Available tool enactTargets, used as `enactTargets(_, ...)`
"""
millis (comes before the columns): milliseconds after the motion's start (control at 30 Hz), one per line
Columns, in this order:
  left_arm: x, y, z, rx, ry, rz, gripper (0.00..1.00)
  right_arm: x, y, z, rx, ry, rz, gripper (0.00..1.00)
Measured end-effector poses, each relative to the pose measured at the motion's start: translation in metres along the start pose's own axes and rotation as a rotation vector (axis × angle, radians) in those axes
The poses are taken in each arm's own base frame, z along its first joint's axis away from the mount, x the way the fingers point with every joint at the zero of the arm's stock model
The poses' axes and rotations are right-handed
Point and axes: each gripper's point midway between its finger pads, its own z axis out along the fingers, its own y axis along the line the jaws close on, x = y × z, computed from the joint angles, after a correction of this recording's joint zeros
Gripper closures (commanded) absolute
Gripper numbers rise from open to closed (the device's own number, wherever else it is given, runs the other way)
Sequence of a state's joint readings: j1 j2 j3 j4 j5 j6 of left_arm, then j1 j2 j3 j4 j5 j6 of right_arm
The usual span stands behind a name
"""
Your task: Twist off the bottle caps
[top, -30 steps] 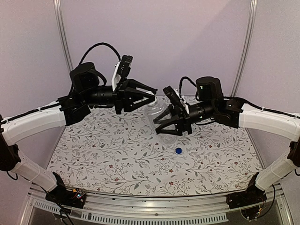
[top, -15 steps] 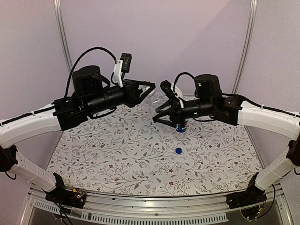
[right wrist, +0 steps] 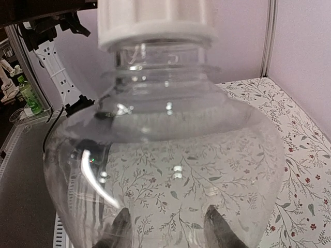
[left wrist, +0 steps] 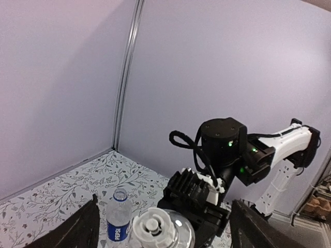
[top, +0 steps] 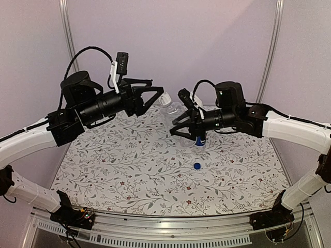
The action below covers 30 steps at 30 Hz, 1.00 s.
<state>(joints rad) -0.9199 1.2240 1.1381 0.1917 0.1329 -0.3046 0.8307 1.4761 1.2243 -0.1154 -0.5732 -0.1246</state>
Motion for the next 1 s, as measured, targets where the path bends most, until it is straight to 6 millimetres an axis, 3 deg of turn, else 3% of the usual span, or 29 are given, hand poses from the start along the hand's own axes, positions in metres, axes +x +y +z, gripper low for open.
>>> enactTargets(133,-0.008,-0.002,-0.007,0.097,-0.009,0.040,0.10,-0.001,0.013,-0.001,-0.075,-0.007,-0.013,0.66)
enactTargets(267,-0.003,-0.008,-0.014,0.221,0.016,0.062,0.10,-0.002,0.029,-0.003,-0.172,-0.018,-0.030,0.65)
enactTargets(567,0.013,-0.044,-0.022,0.516,0.070,0.113,0.12,-0.005,0.064,-0.013,-0.383,-0.045,-0.051,0.65)
enactTargets(1000,0.023,-0.063,-0.010,0.735,0.101,0.108,0.27,0.004,0.078,-0.012,-0.516,-0.035,-0.023,0.65)
